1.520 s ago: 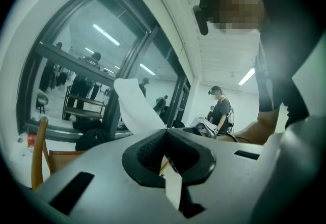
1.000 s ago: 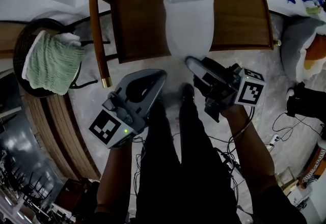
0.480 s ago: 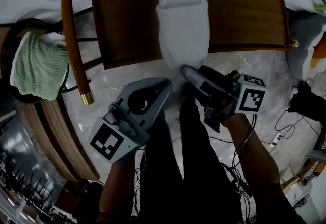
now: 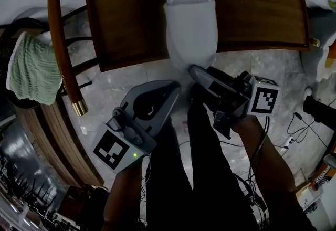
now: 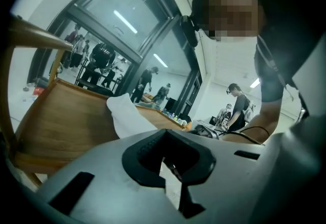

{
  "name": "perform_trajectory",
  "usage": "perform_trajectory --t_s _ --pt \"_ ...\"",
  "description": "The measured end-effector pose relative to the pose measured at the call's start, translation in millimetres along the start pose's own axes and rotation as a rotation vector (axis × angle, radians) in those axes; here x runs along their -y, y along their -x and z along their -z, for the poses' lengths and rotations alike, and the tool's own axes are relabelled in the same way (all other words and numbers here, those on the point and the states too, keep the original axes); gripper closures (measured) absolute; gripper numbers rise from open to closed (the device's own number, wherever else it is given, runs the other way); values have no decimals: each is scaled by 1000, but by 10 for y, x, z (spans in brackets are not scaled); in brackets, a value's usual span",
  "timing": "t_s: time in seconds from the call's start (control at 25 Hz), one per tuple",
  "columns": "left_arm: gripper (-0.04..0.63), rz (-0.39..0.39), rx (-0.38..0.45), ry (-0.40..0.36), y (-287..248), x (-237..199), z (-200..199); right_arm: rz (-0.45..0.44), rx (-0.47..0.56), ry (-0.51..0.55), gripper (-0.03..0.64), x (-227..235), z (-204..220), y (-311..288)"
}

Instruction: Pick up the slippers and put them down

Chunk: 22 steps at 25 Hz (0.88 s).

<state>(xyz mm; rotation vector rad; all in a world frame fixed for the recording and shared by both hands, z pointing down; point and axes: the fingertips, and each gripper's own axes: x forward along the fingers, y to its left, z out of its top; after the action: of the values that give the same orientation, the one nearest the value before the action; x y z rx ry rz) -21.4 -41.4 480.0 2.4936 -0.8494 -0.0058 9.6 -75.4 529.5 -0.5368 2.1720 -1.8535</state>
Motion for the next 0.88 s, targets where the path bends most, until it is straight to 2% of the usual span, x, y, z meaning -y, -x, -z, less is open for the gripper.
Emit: perform_trajectory --t_s 0.56,0.64,0.72,0.88 --pt "592 16 -6 7 -43 57 -11 61 20 -40 557 160 -5 33" --pt "592 14 -11 8 -29 54 9 52 22 -32 531 169 -13 16" --pt "592 13 -10 7 -24 62 22 50 10 -18 468 206 -2 26" --pt "592 12 -10 4 -5 71 17 57 -7 -19 462 203 69 65"
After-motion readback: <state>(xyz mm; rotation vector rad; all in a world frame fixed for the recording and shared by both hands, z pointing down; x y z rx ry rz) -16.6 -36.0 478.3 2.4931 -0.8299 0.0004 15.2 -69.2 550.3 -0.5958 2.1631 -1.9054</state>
